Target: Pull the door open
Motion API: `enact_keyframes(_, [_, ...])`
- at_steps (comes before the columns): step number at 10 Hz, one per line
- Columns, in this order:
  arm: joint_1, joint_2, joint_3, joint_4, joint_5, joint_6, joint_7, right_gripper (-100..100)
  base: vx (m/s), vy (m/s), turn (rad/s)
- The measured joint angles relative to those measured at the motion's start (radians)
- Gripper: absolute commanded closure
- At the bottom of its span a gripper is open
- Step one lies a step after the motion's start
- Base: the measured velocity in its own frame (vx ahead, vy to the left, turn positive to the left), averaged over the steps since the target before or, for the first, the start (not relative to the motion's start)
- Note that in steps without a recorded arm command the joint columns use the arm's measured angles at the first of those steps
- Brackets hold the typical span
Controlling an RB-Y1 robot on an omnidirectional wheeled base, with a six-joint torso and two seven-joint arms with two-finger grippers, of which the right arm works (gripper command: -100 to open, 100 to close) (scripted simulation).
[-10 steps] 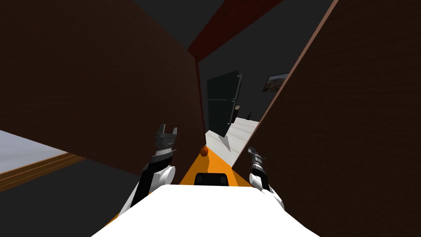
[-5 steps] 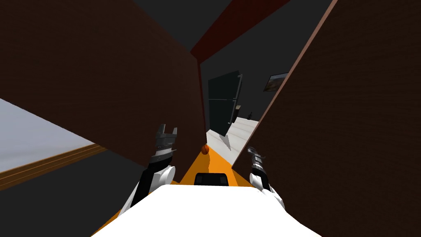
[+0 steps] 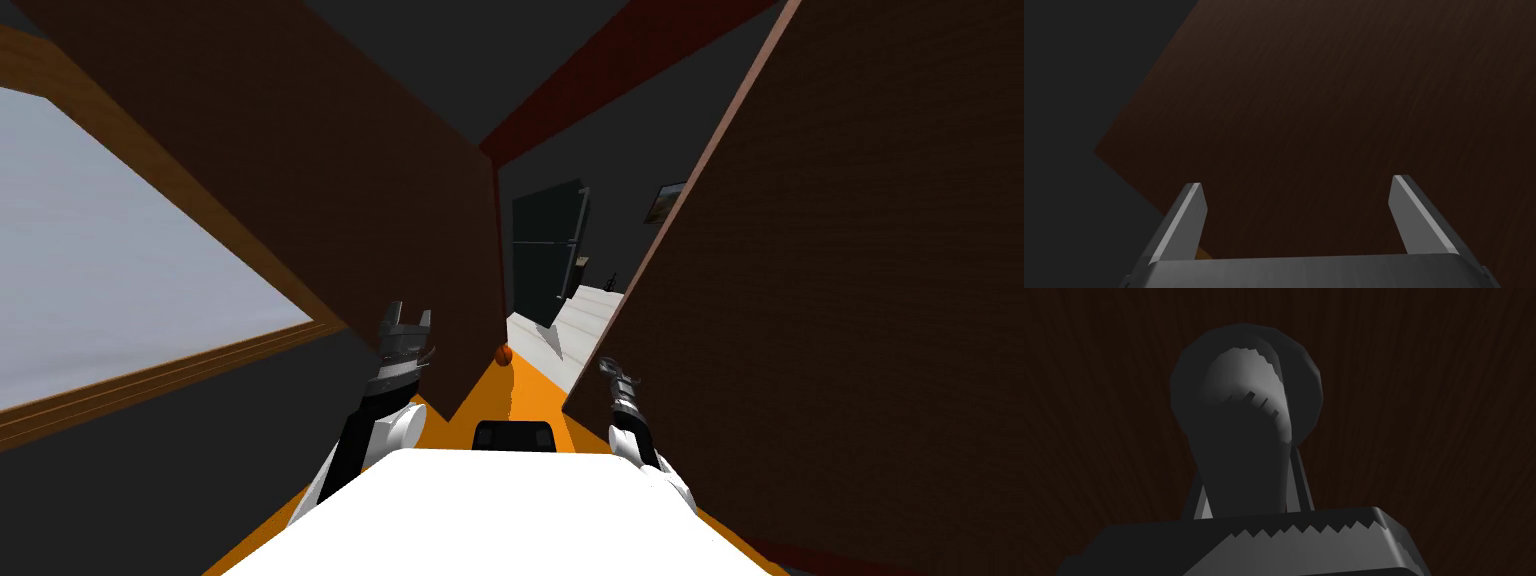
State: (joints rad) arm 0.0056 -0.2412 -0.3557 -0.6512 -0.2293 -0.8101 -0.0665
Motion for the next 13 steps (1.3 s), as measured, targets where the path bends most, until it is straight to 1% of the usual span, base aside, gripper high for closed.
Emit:
enact_keyframes(1, [-0.005,-0.008,0.013,0.008,0.008,-0.006,-0.014,100,-0.251,-0.015,0.087])
enact_keyframes(2, [-0.014,-0.015,0.028,0.026,0.016,-0.018,-0.028,100,-0.107,-0.004,0.032])
enact_keyframes(3, [-0.013,-0.012,0.032,0.031,0.018,-0.019,-0.031,100,-0.18,-0.015,0.096])
enact_keyframes(5, [-0.007,-0.015,0.048,0.014,0.028,-0.014,-0.042,100,-0.232,-0.009,0.077])
enact_keyframes(7, [-0.006,-0.022,0.071,0.013,0.043,-0.023,-0.06,100,-0.254,0.004,0.084])
enact_keyframes(8, [-0.011,-0.028,0.086,0.027,0.053,-0.032,-0.072,100,-0.259,-0.02,0.092])
enact_keyframes(9, [-0.01,-0.031,0.101,0.029,0.061,-0.036,-0.083,100,-0.254,-0.02,0.096])
enact_keyframes(11, [0.015,-0.034,0.129,-0.018,0.079,-0.021,-0.104,100,-0.278,-0.018,0.088])
enact_keyframes(12, [0.009,-0.035,0.139,-0.013,0.086,-0.023,-0.109,100,-0.117,-0.003,0.022])
enact_keyframes(13, [0.011,-0.032,0.142,-0.009,0.087,-0.022,-0.11,100,-0.159,0.006,0.09])
